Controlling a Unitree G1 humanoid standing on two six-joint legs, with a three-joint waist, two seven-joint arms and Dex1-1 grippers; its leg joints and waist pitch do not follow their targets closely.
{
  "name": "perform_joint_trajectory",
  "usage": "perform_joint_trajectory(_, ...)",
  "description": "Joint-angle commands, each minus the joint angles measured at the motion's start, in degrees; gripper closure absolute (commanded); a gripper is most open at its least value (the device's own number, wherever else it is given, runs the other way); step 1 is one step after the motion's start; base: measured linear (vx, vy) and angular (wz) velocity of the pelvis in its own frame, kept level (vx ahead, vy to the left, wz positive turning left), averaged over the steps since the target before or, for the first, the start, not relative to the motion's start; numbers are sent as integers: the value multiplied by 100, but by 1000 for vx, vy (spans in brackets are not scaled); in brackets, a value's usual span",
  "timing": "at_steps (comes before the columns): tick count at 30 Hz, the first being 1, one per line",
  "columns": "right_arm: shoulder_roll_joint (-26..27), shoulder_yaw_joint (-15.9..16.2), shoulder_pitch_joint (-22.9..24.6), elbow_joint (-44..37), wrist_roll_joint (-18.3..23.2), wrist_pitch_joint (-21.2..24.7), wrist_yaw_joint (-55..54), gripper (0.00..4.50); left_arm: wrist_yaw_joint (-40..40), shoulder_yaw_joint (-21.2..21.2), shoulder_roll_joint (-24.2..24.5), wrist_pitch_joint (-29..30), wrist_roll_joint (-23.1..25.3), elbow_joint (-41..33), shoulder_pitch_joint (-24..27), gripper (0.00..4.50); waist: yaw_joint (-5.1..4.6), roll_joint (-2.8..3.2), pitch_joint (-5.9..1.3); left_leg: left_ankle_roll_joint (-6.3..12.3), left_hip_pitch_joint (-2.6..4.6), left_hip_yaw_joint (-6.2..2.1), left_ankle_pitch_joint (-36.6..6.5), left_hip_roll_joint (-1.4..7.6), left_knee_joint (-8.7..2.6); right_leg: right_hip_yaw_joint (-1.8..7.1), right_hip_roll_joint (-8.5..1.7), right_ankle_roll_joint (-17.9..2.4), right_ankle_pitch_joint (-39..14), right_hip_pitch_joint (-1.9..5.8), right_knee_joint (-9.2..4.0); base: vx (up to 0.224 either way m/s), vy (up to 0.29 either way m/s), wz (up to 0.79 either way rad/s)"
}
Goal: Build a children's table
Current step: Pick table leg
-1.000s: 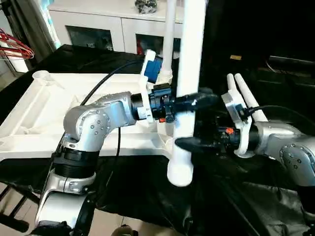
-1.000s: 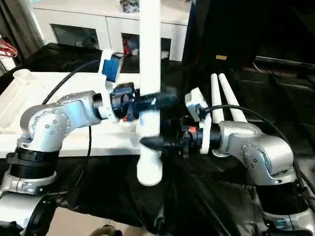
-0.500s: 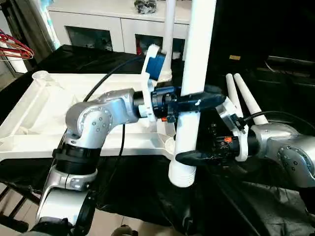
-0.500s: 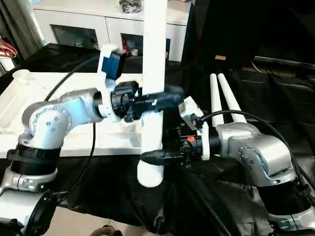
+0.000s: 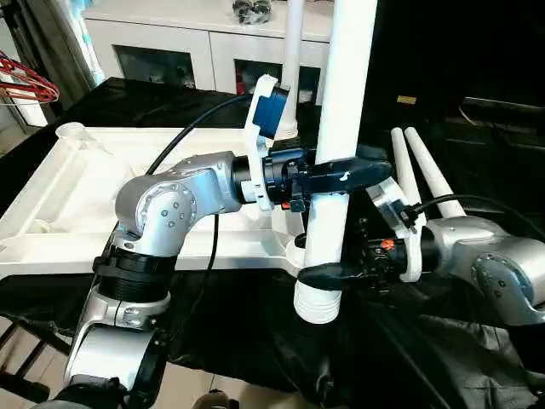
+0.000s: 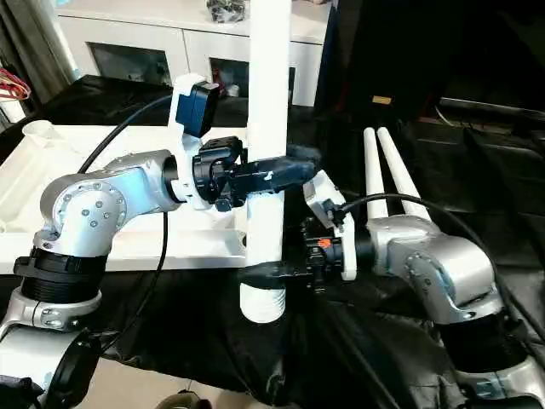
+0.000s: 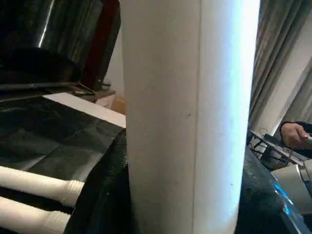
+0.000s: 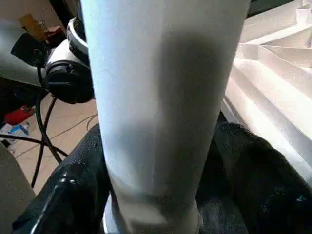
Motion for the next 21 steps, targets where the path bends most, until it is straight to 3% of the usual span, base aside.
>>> perform_joint_trajectory(1, -8, 10, 24, 0, 29, -53, 0, 144, -73, -34, -2, -41, 9, 4, -80, 268, 10, -41, -527, 121, 85, -107, -630, 277, -365, 254, -466, -1211, -1178, 317, -427, 0, 0, 0)
perform_joint_trajectory(11, 40, 7, 26, 17, 36, -38, 13, 218, -81, -80, -8, -87, 38, -1, -57, 268, 13, -37, -525, 120, 90, -104, -644, 278, -363, 256, -470, -1216, -1198, 317, -430, 0, 0, 0)
perform_joint_trajectory(16, 55, 9, 37, 25, 31, -50, 3, 257, 111, -196, -53, -410, 386, 69, -61, 268, 18, -28, -530, 113, 89, -105, -641, 276, -363, 258, -472, -1182, -1205, 320, -433, 0, 0, 0)
perform_joint_trajectory(17, 60, 9, 39, 26, 26, -53, 1, 258, 231, -158, -93, -383, 399, 138, -90, 212, 14, -35, -528, 112, 87, -102, -641, 274, -362, 258, -469, -1192, -1192, 322, -435, 0, 0, 0)
perform_joint_trajectory(21, 131, -29, 92, 25, -3, -119, -78, 262, 332, 31, -238, -471, 308, 259, -162, 177, 20, -19, -534, 116, 83, -108, -625, 272, -356, 254, -472, -1206, -1151, 326, -437, 0, 0, 0)
